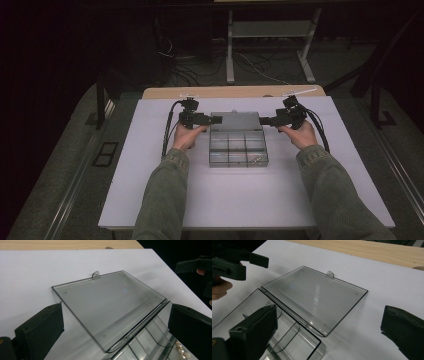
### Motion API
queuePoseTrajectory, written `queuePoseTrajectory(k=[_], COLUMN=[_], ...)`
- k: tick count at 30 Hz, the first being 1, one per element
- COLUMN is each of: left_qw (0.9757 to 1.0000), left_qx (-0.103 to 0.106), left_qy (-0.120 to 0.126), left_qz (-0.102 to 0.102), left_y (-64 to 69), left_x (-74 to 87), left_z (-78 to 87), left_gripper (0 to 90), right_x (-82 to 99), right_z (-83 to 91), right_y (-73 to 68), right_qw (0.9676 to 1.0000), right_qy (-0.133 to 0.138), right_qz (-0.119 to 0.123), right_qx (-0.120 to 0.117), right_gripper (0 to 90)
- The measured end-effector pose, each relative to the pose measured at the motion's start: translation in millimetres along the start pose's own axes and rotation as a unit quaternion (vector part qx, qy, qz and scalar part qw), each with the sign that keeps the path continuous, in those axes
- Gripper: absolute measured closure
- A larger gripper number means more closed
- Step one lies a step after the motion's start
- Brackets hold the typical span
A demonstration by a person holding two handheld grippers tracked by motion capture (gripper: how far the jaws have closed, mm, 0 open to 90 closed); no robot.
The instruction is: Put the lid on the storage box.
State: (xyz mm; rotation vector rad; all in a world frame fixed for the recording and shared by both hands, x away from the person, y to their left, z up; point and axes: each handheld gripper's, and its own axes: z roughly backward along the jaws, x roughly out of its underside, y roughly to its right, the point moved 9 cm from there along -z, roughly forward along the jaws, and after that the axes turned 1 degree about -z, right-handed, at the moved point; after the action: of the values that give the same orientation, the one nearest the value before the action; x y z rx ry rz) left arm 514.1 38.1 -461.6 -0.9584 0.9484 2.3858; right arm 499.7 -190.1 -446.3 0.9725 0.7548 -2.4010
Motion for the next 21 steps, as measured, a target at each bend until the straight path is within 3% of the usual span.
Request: queuePoseTrajectory(k=[11,15,17,21], left_qw=[0.9996,0.9995,0.9994,0.9993], left_qx=[-0.002,-0.001,-0.011,-0.014], left_qy=[-0.007,-0.011,-0.016,-0.020], left_qz=[0.026,0.029,0.028,0.029], left_y=[-17.6,-18.5,-20.2,-22.9], left_x=[13.7,16.9,18.8,20.8], left_z=[-15.8,-21.1,-23.2,-24.2], left_gripper=[3.2,8.0,12.2,16.8], right_x=[4.5,6.4,8.8,12.0], right_z=[-17.9,-21.5,-24.7,-30.9], right_y=[1.0,5.2,9.0,12.9], right_qw=[0.9999,0.9996,0.9996,0.9988], right_qy=[-0.006,-0.008,-0.010,-0.013], right_qz=[-0.014,-0.025,-0.025,-0.048], right_qx=[-0.008,-0.010,-0.006,-0.004], right_gripper=[0.7,5.6,14.9,19.8])
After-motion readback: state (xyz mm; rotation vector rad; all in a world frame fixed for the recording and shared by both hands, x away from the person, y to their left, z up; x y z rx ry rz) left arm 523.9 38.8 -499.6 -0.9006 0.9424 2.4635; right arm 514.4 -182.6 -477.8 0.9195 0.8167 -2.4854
